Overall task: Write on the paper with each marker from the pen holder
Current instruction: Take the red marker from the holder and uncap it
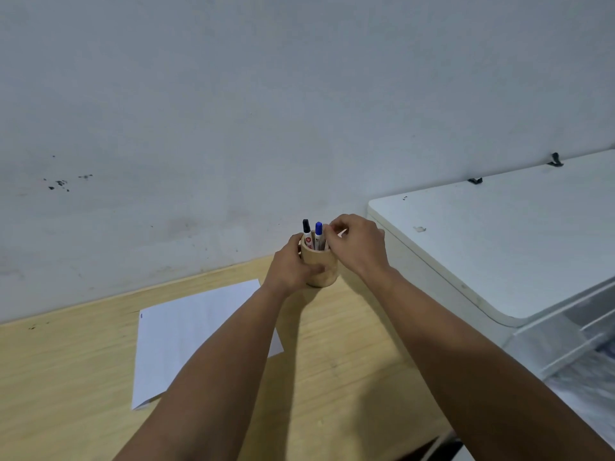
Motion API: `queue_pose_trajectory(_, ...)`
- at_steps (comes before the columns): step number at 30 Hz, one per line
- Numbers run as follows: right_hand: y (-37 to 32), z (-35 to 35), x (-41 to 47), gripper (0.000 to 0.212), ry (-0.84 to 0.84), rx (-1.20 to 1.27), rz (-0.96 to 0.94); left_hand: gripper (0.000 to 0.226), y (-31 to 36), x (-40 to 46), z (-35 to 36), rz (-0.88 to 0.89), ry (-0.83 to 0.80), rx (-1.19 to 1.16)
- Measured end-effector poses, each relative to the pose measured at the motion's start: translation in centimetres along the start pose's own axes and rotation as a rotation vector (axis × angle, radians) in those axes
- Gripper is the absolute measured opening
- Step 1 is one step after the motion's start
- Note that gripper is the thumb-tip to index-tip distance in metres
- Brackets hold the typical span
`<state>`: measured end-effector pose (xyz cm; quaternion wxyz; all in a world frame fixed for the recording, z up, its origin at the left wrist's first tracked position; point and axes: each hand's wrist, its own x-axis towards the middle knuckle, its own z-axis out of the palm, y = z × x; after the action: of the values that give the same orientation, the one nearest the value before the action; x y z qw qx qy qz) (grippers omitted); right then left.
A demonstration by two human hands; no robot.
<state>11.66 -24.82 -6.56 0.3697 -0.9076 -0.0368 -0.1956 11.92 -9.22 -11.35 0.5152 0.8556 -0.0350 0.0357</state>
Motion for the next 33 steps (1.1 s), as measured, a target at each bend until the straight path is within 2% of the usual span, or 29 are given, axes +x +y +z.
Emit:
queue_pose_trajectory(5,-0.6,0.3,1.4,0.022,-0.171,-0.199,0.008,0.079,-0.1,0.0,0.1,-0.007,-0.003,0.001)
queue_pose_trajectory(8,-0.1,0.6,1.0,0.029,-0.163,-0.205,0.03,0.078,-0.3,0.2,0.1,-0.014,-0.012,0.008)
queue_pose_trajectory(11,-0.1,0.1,0.9,0.021,-0.14,-0.144,0.037,0.079,0.0,0.1,-0.1,-0.013,-0.027,0.03)
queue_pose_trajectory(13,-0.8,-0.7,1.2,0.027,-0.069,-0.042,0.033,0.091,0.3,-0.1,-0.4,-0.021,-0.044,0.054)
queue_pose_trajectory(16,-3.0,-2.4,2.1,0.028,0.098,0.288,0.025,0.106,1.0,-0.6,-1.8,-0.064,-0.062,0.112)
queue_pose_trajectory(19,-6.3,-3.8,2.8,0.04,0.183,0.474,0.021,0.088,2.1,-1.5,-4.3,-0.027,0.006,0.192)
queue_pose_trajectory(23,-10.0,-3.0,1.6,0.029,-0.023,0.592,0.009,0.054,3.5,-3.7,-9.2,0.032,0.158,0.187)
queue_pose_trajectory(26,-11.9,-0.7,-0.6,0.033,-0.277,0.552,0.118,0.045,3.5,-5.9,-13.0,0.034,0.262,0.165)
queue_pose_trajectory(29,-13.6,2.2,-3.4,0.033,-0.512,0.658,0.215,0.052,2.9,-8.4,-16.3,-0.004,0.347,0.136)
queue_pose_trajectory(33,-15.5,5.7,-7.2,0.016,-0.703,0.593,0.023,0.072,0.9,-12.2,-20.3,-0.064,0.41,0.193)
